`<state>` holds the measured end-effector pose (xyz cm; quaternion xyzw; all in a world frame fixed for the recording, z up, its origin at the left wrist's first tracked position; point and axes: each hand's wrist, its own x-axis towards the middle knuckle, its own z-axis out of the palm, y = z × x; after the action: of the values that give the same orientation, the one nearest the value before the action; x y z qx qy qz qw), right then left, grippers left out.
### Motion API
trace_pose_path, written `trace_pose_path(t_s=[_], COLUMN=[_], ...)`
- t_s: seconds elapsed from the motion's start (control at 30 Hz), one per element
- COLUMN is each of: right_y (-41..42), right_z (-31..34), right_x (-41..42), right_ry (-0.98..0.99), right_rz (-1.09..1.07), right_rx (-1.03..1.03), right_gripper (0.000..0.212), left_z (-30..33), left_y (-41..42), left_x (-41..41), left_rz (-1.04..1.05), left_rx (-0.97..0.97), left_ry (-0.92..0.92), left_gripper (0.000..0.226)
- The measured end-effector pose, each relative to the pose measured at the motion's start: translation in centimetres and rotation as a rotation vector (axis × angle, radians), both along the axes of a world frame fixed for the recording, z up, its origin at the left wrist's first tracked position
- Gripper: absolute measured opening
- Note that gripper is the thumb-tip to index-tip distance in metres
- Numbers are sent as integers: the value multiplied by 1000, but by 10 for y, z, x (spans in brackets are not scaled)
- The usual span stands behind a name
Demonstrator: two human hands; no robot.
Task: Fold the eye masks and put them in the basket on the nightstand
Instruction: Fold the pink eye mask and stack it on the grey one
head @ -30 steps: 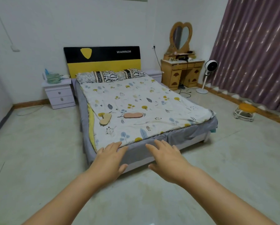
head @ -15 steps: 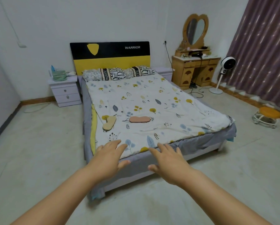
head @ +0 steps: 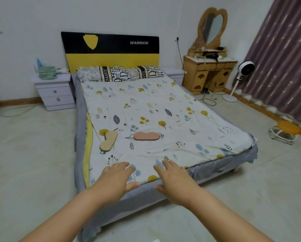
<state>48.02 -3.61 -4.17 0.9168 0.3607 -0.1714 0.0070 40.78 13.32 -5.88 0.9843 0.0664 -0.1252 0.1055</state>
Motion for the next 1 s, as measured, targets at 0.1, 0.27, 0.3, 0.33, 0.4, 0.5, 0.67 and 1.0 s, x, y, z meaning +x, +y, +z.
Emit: trace_pose_path(t_s=[0.1,0.27,0.3,0.33,0.4,0.5,0.67,1.0], right_y=[6,6,4,2,-2,-2,15,92], right_z=[-6,-19,-21,-22,-24,-25,-30,-46], right_x=[41,120,137,152,184,229,277,368], right_ry=[-4,-14,-19,-27,-34,-33,10,56], right_rz=[7,41,48,54,60,70,114,76], right_rx=[-2,7,8,4,-14,-42,-57,-66], right_gripper=[58,57,57,56,55,54,55,48], left_z=[-10,-19,-20,-19,-18,-20,-31,-46], left_y=[5,-1,-4,-7,-13,-21,-7,81], left_x=[38,111,128,143,175,214,252,354], left_rz=[11,41,47,51,57,77,122,110], left_rx=[10,5,2,-1,-13,-49,-73,-68], left_ry=[29,50,50,48,44,32,58,68], left_gripper=[60,59,59,59,58,58,57,55])
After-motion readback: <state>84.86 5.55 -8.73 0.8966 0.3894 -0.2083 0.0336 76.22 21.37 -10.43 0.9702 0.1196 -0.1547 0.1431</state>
